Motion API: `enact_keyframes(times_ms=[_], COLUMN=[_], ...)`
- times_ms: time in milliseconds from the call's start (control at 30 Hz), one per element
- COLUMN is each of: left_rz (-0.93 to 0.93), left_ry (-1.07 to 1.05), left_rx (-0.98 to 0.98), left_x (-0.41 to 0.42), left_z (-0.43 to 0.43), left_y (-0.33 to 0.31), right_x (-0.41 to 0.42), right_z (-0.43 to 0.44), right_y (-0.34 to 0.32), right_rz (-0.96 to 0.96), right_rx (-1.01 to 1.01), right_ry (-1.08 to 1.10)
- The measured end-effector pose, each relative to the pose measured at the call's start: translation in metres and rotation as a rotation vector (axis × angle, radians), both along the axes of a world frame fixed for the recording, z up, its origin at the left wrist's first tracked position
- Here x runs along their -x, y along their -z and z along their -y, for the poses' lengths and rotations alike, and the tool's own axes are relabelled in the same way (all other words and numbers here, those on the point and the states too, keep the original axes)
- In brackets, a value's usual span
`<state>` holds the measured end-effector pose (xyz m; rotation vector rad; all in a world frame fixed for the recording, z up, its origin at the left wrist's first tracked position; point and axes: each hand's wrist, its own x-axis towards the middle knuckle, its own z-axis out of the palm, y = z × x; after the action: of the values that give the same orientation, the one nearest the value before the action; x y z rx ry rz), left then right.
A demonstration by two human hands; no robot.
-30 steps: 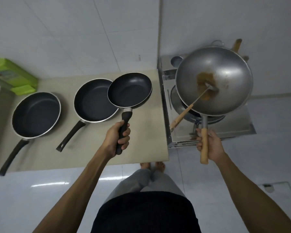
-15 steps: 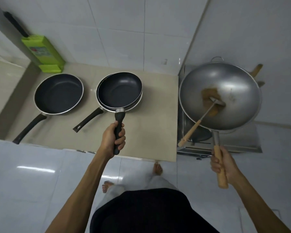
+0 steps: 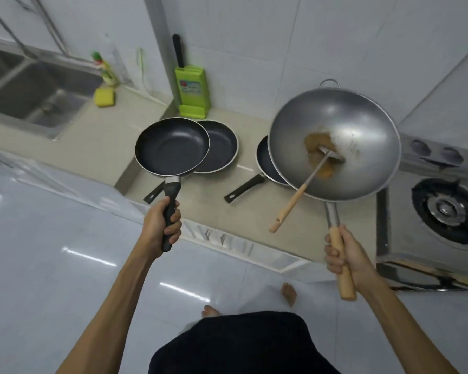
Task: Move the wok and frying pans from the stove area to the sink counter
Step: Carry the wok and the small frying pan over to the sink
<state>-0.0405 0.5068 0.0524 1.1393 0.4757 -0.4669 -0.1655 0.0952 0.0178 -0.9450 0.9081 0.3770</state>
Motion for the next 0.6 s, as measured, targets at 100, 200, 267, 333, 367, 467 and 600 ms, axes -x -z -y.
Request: enact_keyframes(times_ms=[100,200,267,333,367,467,600], left_rz=[0.041,0.070,0.078,0.077,0.077,0.081,0.075], left_ry=[-0.088,-0.180,-0.234,-0.285,-0.306,-0.359,-0.431], left_rx=[-0.002,-0.046,-0.055,-0.063,-0.065,-0.073,-0.068], left_x=[-0.010,-0.020,-0.027,-0.039,-0.047,-0.074,-0.116], left_z=[-0.072,-0.134,-0.171,-0.206,-0.223,-0.273,-0.339], left_y=[-0.013,-0.020,-0.022,-0.022,-0.023,-0.019,-0.015], right_x=[-0.033,-0.075,-0.105,-0.138,-0.155,-0.207,-0.279], right_z=[-0.069,-0.122,-0.154,-0.187,-0.205,-0.261,-0.336], right_y=[-0.007,-0.014,-0.015,-0.015,-0.015,-0.012,-0.011], right_rz=[0.010,0.007,0.023,0.025,0.021,0.018,0.019], right_rx=[0.025,0.067,0.078,0.079,0.076,0.069,0.033], right_ry=[-0.092,-0.208,-0.288,-0.352,-0.379,-0.462,-0.545])
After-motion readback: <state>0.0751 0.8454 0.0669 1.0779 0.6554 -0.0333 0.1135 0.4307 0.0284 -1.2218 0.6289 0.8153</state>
